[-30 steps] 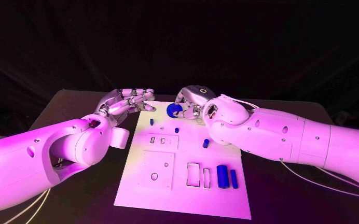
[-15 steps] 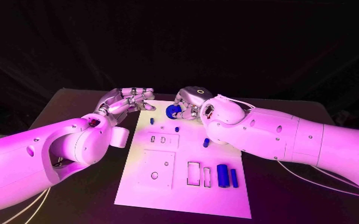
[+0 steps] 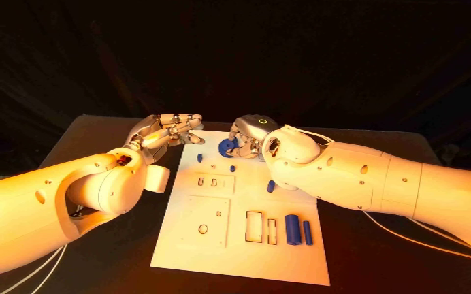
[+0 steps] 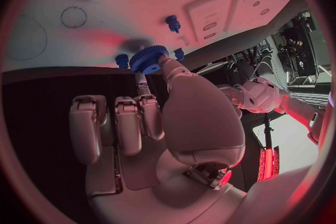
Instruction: Assemble the parts on the task board
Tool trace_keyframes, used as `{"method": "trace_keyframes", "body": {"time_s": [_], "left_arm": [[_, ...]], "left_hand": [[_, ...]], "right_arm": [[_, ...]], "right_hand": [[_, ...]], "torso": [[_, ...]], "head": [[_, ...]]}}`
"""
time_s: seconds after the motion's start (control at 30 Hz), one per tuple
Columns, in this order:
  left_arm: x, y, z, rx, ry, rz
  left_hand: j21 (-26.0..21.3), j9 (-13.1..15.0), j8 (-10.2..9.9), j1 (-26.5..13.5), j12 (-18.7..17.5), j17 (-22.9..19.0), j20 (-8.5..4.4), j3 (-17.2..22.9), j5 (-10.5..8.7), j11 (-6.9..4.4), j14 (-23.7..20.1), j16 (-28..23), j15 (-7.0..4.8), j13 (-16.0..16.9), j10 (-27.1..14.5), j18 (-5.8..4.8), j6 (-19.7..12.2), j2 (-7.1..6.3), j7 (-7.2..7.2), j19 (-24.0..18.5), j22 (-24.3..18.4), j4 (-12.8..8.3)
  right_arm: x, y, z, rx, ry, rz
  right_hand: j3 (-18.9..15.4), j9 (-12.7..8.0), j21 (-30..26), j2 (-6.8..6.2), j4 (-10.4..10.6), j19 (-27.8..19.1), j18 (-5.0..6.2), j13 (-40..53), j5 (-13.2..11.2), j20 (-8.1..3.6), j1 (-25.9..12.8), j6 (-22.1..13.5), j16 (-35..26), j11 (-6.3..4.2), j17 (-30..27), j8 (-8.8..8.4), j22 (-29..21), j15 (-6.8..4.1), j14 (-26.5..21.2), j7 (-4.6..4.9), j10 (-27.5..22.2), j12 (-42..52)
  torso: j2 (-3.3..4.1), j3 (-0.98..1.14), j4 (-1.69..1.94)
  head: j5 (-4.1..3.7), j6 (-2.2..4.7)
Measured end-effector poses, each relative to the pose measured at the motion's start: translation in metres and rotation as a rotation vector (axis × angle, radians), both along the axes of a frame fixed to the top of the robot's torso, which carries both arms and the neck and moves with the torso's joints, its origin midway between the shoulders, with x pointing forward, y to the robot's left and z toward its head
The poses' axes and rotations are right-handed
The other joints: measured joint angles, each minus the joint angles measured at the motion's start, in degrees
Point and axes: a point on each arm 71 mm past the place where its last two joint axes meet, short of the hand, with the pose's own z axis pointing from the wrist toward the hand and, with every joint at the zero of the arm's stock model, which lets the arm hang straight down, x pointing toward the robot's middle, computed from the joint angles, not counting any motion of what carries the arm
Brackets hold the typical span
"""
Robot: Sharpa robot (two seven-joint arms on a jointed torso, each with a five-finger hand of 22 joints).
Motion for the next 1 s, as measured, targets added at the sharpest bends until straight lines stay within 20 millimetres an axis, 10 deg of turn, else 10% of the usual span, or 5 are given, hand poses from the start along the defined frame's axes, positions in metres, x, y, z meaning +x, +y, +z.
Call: {"method": "trace_keyframes", "body": {"time_s": [1.0], "left_arm": [[-0.0009,0.0011,0.0003,0.001,0.001,0.001]], "left_hand": [[0.0,0.0,0.0,0.0,0.0,0.11,0.21,0.0,0.0,0.0,-0.2,0.29,0.2,0.0,0.0,0.0,0.0,0.0,0.0,-0.22,0.03,0.0]], "right_arm": [[0.0031,0.0041,-0.0041,-0.017,-0.013,-0.003]], "right_hand": [[0.0,0.0,0.0,0.06,0.0,0.0,0.01,-0.01,-0.22,0.0,-0.06,0.12,0.0,0.0,-0.01,0.01,0.03,0.0,0.0,-0.14,0.0,0.0]], "torso": [[-0.02,0.0,0.02]], "head": [[-0.18,-0.12]]}}
